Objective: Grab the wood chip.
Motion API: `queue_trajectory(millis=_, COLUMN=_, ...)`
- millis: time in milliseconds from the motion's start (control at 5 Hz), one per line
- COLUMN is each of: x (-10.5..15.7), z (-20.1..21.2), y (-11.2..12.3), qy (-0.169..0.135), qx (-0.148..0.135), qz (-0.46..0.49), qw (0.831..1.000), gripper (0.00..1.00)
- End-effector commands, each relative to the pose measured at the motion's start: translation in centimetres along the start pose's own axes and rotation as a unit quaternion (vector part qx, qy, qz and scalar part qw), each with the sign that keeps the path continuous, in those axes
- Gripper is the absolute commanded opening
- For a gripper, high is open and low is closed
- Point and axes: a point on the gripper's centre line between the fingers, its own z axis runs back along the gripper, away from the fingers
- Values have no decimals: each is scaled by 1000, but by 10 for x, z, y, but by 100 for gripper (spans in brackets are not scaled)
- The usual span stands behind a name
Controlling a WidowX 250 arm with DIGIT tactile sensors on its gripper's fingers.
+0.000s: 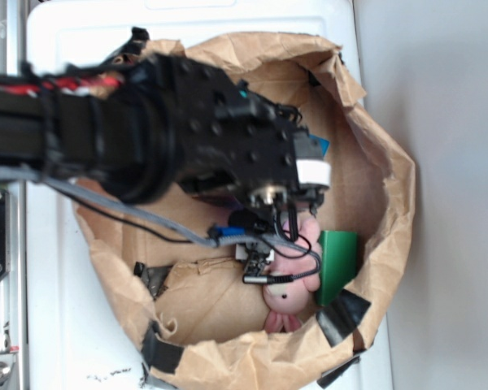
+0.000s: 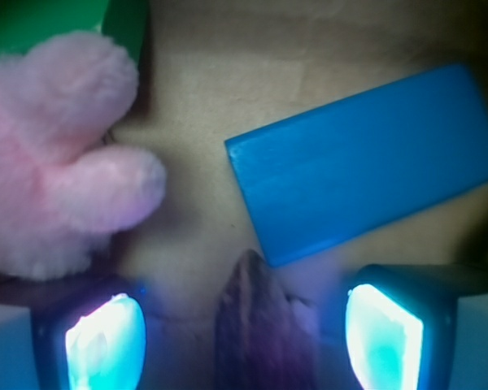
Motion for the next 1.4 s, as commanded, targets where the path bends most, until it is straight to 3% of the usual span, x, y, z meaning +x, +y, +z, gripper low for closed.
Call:
queue_trajectory(millis=0, x=15, z=18, y=-13, qy=-44, qx=-16, qz=6, qw=999, gripper=0)
queue_trajectory(millis=400, x=12, z=47, y=-9, qy=-49, qx=-58, qz=12, qw=997, gripper=0)
queue_trajectory(millis=800, x=1, z=130, y=-3, qy=-34, qx=-133, qz=40, qw=990, gripper=0)
queue_trajectory(millis=1000, x=-6, z=160, y=5, qy=-26, qx=-157, qz=41, qw=986, gripper=0)
queue_trajectory(millis=1200, x=-8, z=153, y=13, qy=-26, qx=-148, qz=42, qw=988, gripper=0)
